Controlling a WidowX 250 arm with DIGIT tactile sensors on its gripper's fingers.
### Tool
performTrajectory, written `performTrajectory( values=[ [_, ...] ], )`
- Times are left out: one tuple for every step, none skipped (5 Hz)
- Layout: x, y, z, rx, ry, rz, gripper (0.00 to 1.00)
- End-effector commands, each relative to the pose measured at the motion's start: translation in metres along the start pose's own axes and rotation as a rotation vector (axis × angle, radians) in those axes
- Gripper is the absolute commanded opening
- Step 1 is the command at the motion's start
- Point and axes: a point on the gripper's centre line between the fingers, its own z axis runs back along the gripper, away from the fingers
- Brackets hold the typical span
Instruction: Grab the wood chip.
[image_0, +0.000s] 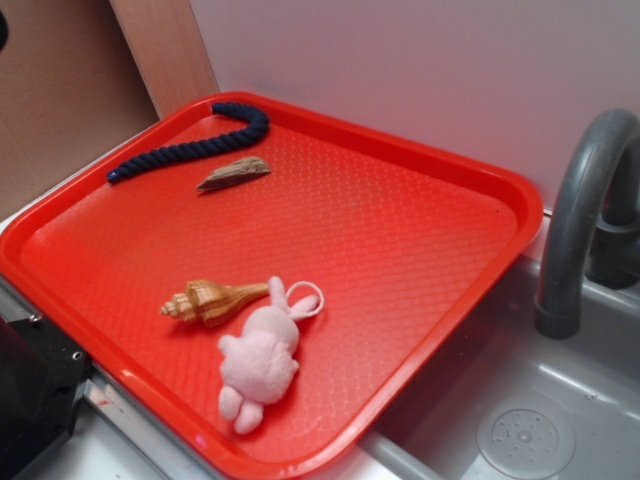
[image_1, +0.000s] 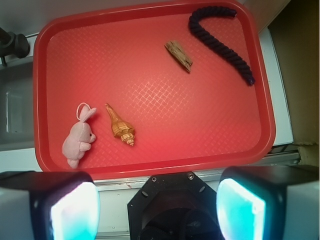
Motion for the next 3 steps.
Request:
performTrajectory(
  values=[
    [0.000, 0.000, 0.000, 0.000, 0.000, 0.000, 1.00],
    [0.038, 0.017, -0.019, 0.011, -0.046, -0.061, 1.00],
    [0.073, 0.028, -0.036, 0.105, -0.077, -0.120, 1.00]
  ],
)
